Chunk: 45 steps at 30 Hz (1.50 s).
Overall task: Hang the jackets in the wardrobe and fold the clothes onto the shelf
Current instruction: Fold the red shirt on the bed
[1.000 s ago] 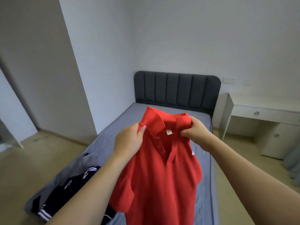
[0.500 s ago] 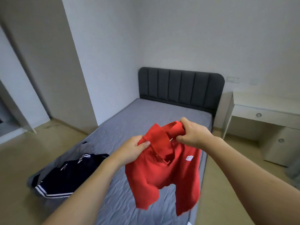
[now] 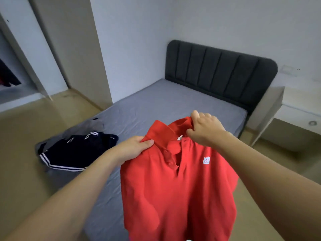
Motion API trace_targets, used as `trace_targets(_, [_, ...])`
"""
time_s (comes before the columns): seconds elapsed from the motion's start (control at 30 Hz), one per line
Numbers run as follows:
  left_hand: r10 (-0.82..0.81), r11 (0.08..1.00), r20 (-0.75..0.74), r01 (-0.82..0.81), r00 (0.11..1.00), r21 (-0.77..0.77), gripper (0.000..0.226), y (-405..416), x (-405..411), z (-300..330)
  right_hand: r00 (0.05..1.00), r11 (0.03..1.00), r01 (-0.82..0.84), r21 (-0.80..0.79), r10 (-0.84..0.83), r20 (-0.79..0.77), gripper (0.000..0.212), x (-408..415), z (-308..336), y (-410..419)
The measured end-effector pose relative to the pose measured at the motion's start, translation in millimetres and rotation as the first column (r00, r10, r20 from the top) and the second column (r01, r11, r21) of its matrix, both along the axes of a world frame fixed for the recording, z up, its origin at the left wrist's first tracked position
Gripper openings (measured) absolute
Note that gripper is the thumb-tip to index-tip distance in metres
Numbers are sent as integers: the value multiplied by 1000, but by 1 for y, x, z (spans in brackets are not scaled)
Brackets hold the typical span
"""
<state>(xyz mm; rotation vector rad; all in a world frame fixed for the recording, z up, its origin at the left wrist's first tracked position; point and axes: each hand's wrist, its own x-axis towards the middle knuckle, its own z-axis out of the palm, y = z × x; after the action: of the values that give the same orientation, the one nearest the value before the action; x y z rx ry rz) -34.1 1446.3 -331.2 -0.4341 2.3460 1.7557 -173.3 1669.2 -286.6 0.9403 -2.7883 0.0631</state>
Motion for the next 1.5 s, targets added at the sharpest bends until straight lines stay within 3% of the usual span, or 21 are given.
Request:
trace_targets(0.2, [205, 917, 118, -148, 972, -371, 27, -52, -102, -178, 987, 980, -158, 117, 154, 44, 45, -119, -209, -96])
trace_targets(0.23, [270, 850, 124, -175, 955, -497, 25, -63, -119, -222, 984, 978, -175, 111, 172, 38, 50, -137, -255, -114])
trace_targets(0.33, [510, 503, 80, -221, 857, -836, 29, -72, -156, -373, 979, 981, -187, 46, 183, 91, 71, -168, -407, -153])
trace_targets(0.4, [556, 438, 141, -144, 819, -888, 45, -56, -160, -483, 958, 975, -215, 56, 199, 207, 78, -168, -517, -160])
trace_targets(0.5, [516, 577, 375, 11, 770, -817, 63, -22, -139, -635, 899, 931, -314, 187, 229, 373, 73, -153, -673, -136])
trace_targets(0.57, [510, 523, 333, 21, 793, -852, 65, -10, -124, -702, 884, 926, -327, 189, 229, 409, 69, -151, -742, -118])
trace_targets(0.67, [520, 317, 106, -77, 848, -945, 66, -9, -126, -759, 933, 949, -307, 68, 286, 220, 68, -159, -809, -117])
trace_targets(0.77, [531, 233, 4, -142, 848, -962, 67, -18, -126, -777, 944, 951, -307, -25, 307, 120, 67, -161, -827, -126])
trace_targets(0.87, [546, 275, 31, -145, 837, -950, 69, -14, -124, -766, 946, 959, -284, -17, 283, 156, 70, -160, -821, -123])
trace_targets(0.97, [596, 304, -73, -310, 799, -901, 73, -15, -112, -749, 942, 958, -286, -29, 286, 174, 70, -157, -815, -124])
trace_targets(1.0, [667, 248, -145, -401, 731, -882, 78, -15, -99, -744, 943, 959, -284, -19, 282, 176, 69, -155, -814, -122])
trace_targets(1.03, [761, 142, -247, -525, 600, -839, 81, -15, -83, -738, 948, 962, -271, -17, 270, 166, 68, -154, -813, -119])
trace_targets(1.07, [862, 21, -313, -645, 399, -764, 83, -17, -64, -733, 953, 967, -255, -23, 255, 163, 66, -151, -811, -117])
trace_targets(1.1, [944, -68, -280, -726, 175, -684, 83, -17, -45, -728, 956, 971, -237, -17, 236, 173, 65, -146, -809, -114])
trace_targets(1.13, [990, -75, -137, -775, 16, -627, 82, -14, -29, -725, 955, 976, -218, -3, 215, 203, 63, -139, -805, -110])
trace_targets(1.17, [999, -25, 17, -818, -42, -575, 78, -11, -20, -724, 953, 980, -198, 12, 189, 239, 62, -132, -801, -105])
trace_targets(1.2, [995, 26, 99, -864, -28, -503, 69, -8, -18, -723, 948, 984, -176, 26, 163, 273, 62, -124, -796, -98])
trace_targets(1.3, [998, 68, -8, -990, 70, -122, 46, -14, -24, -709, 948, 991, -124, 54, 102, 303, 68, -113, -776, -72])
trace_targets(1.37, [994, -33, -105, -999, -29, -41, 45, -40, -18, -683, 963, 999, -2, -45, 14, 271, 74, -120, -756, -53])
trace_targets(1.43, [963, -118, -270, -933, -24, -339, 55, -58, -2, -659, 928, 940, 261, -221, -181, 325, 80, -141, -744, -32])
trace_targets(1.5, [918, -174, -352, -607, 186, -775, 62, -51, 4, -651, 704, 715, 593, -371, -236, 670, 77, -168, -737, -8])
